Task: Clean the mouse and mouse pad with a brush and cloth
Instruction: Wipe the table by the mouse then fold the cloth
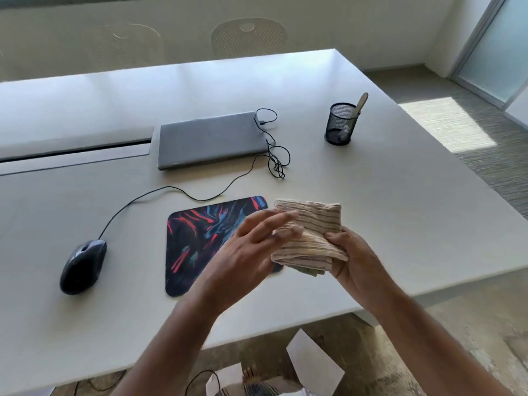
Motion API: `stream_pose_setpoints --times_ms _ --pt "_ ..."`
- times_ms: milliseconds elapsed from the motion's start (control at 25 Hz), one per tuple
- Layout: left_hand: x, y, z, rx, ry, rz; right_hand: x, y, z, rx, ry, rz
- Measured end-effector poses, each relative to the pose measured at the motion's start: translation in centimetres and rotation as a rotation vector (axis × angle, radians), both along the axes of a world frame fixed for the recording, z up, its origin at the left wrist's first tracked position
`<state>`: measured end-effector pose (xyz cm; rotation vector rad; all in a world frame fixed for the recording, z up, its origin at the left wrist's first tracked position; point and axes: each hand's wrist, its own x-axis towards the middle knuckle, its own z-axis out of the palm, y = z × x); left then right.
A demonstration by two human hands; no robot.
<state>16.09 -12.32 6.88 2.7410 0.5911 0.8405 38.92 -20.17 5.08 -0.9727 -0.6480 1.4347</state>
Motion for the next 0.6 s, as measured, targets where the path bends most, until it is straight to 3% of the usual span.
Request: stream_pose_setpoints --times_ms 240,480,600 --pt "-2.5 2.9 0.5 -0.022 -0.086 0.116 -2.4 2.8 -0.5 -0.004 -0.037 0.104" --pt "-3.0 5.2 3.2 -0.450 -0.455 0.312 -4.5 4.3 -0.9 0.068 -0.354 0.131" --pt "-3.2 6.7 4.7 -0.574 -0.520 0.371 -5.2 5.1 -0.2 0.070 -0.401 0.107"
